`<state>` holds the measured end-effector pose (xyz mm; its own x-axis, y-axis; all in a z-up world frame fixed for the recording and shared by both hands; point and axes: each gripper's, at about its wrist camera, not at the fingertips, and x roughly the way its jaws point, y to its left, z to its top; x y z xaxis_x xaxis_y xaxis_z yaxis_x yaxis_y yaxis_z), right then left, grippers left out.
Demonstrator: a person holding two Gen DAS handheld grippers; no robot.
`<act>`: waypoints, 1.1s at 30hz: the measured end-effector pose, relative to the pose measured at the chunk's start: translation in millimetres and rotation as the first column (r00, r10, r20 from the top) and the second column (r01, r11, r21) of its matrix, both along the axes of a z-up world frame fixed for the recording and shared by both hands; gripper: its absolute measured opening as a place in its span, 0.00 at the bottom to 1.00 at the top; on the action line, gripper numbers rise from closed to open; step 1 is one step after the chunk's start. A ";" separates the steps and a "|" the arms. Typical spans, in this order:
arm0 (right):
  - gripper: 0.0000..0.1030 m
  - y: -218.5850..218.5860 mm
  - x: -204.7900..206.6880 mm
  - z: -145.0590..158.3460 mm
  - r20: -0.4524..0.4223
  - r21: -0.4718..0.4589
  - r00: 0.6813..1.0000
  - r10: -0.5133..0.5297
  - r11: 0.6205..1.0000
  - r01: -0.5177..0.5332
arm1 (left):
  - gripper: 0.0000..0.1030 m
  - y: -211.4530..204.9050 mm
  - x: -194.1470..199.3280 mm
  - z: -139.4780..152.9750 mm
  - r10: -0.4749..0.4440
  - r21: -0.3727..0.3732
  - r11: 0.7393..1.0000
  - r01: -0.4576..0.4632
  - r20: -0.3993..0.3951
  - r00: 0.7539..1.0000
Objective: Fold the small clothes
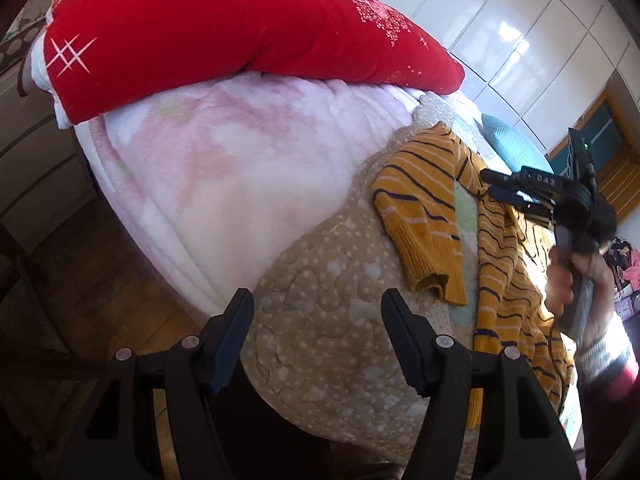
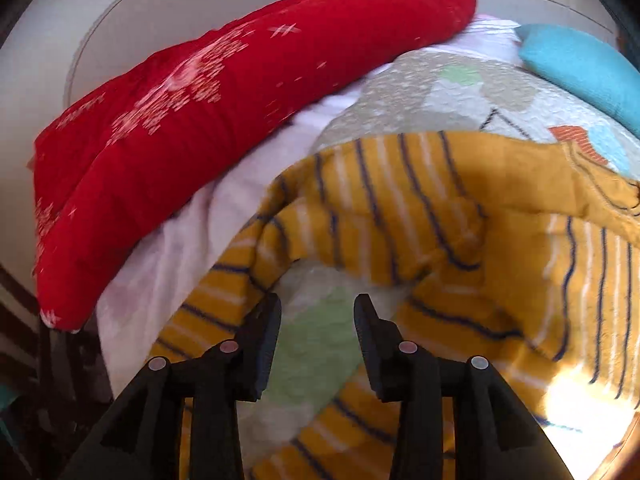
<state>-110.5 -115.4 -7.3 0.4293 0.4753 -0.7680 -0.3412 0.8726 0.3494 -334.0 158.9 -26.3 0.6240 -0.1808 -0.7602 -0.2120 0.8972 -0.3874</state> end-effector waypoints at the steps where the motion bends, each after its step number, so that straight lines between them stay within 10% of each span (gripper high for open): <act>1: 0.47 11.1 -10.4 -3.4 -0.014 0.013 0.999 0.040 0.999 -0.040 | 0.63 1.9 -0.8 0.2 0.005 -0.004 1.000 -0.005 0.001 1.000; 10: 0.59 72.5 -73.1 -38.1 -0.055 -0.044 0.992 0.114 0.992 -0.117 | 0.64 12.9 -10.7 7.8 0.040 -0.014 0.999 -0.040 0.015 0.999; 11: 0.54 74.4 -77.1 -38.0 -0.048 -0.041 0.992 0.113 0.993 -0.115 | 0.64 12.3 -11.4 8.7 0.041 -0.014 0.999 -0.041 0.015 0.999; 13: 0.11 78.3 -78.9 -36.6 -0.065 -0.007 0.986 0.151 0.988 -0.152 | 0.64 10.1 -11.8 11.4 0.040 -0.010 0.999 -0.039 0.015 0.999; 17: 0.10 62.7 -71.0 -11.7 -0.029 0.029 0.989 0.147 0.989 -0.146 | 0.64 1.9 -15.0 25.9 0.026 0.014 1.000 -0.026 0.036 0.999; 26: 0.10 -131.7 -61.1 88.8 0.095 0.117 0.988 -0.126 0.987 0.114 | 0.65 -30.4 1.5 52.9 -0.058 0.063 0.997 0.054 0.078 0.995; 33: 0.13 -292.2 -51.2 49.9 0.024 -0.087 0.902 -0.430 0.898 0.431 | 0.66 -82.2 18.7 51.0 -0.178 0.100 0.980 0.171 0.061 0.982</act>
<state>-161.7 -407.6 42.5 0.5800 0.1740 -0.7958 0.0737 0.9617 0.2640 -315.3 76.7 24.7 0.6409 -0.2216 -0.7349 -0.0248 0.9509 -0.3084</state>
